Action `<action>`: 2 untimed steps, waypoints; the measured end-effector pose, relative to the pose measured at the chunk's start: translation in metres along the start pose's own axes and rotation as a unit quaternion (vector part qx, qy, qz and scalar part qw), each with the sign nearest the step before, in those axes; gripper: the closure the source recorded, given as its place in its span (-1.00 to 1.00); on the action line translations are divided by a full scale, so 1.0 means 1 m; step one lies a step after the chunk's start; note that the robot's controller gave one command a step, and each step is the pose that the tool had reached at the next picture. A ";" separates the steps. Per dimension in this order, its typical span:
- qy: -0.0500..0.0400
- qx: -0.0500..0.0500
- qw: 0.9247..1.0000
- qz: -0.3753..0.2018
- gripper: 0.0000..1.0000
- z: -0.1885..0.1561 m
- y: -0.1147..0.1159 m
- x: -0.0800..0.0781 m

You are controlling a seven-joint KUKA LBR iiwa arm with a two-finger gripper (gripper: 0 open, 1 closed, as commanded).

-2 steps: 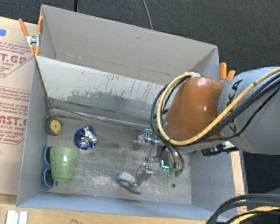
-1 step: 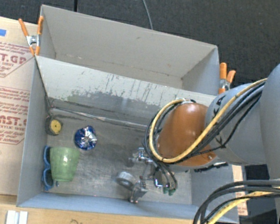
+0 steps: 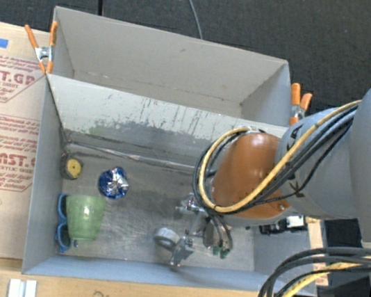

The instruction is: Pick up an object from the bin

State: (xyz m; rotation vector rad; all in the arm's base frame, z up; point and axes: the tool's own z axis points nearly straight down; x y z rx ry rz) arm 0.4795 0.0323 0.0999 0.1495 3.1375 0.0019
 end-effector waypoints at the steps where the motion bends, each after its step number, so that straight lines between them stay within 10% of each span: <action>1: 0.000 0.000 1.000 0.019 -1.00 0.000 0.006 -0.002; 2: -0.003 0.000 1.000 -0.005 -1.00 0.029 -0.001 -0.007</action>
Offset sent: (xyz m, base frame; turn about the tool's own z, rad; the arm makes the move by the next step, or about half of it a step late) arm 0.0022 0.0048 0.0001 0.0387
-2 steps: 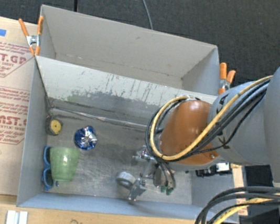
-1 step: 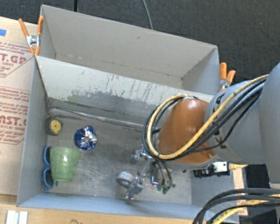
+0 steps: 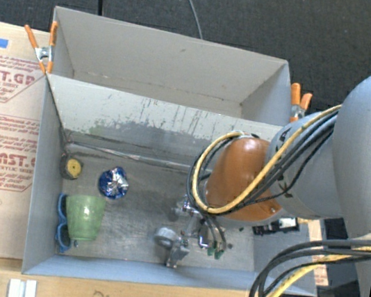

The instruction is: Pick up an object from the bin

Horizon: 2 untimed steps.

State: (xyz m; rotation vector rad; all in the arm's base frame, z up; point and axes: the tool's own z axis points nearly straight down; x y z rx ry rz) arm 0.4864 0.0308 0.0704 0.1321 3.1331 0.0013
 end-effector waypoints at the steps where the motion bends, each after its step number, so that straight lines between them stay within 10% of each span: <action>1: 0.002 0.000 1.000 0.000 -1.00 -0.001 0.001 -0.001; 2: 0.005 0.000 1.000 0.000 1.00 -0.002 0.001 0.000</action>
Offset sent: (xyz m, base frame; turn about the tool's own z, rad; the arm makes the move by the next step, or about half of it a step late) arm 0.0000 0.0000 0.0000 0.0000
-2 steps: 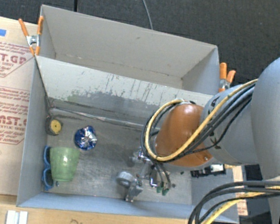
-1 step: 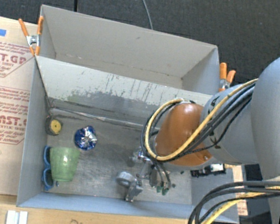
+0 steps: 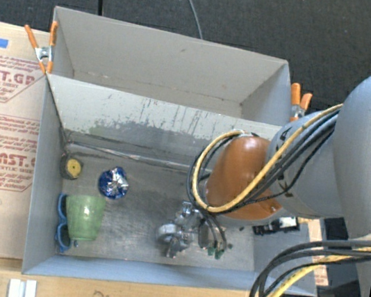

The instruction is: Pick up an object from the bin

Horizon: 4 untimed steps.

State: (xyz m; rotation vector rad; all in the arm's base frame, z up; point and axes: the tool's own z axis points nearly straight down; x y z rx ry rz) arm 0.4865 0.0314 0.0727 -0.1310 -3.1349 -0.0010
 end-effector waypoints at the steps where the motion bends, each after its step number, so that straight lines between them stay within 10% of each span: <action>1: -0.002 0.000 1.000 0.000 1.00 -0.017 0.001 0.000; 4: -0.004 -0.001 1.000 -0.001 1.00 -0.128 0.003 -0.001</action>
Offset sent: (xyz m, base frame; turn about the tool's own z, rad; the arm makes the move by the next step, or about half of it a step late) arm -0.0001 0.0001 0.0172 0.0000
